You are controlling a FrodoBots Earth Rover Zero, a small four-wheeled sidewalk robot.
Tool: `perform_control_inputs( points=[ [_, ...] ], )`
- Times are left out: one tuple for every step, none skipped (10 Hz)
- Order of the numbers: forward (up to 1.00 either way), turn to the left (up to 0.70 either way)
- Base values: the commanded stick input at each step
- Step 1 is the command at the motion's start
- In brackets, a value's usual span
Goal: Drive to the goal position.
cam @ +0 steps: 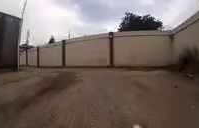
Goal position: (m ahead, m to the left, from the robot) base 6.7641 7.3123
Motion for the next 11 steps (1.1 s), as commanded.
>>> perform_control_inputs(
  points=[
    [0.7,0.0],
    [0.7,0.0],
    [0.7,0.0],
    [0.7,0.0],
    [0.7,0.0],
    [0.7,0.0],
    [0.7,0.0],
    [0.7,0.0],
    [0.7,0.0],
    [0.7,0.0],
    [0.7,0.0]
  ],
)
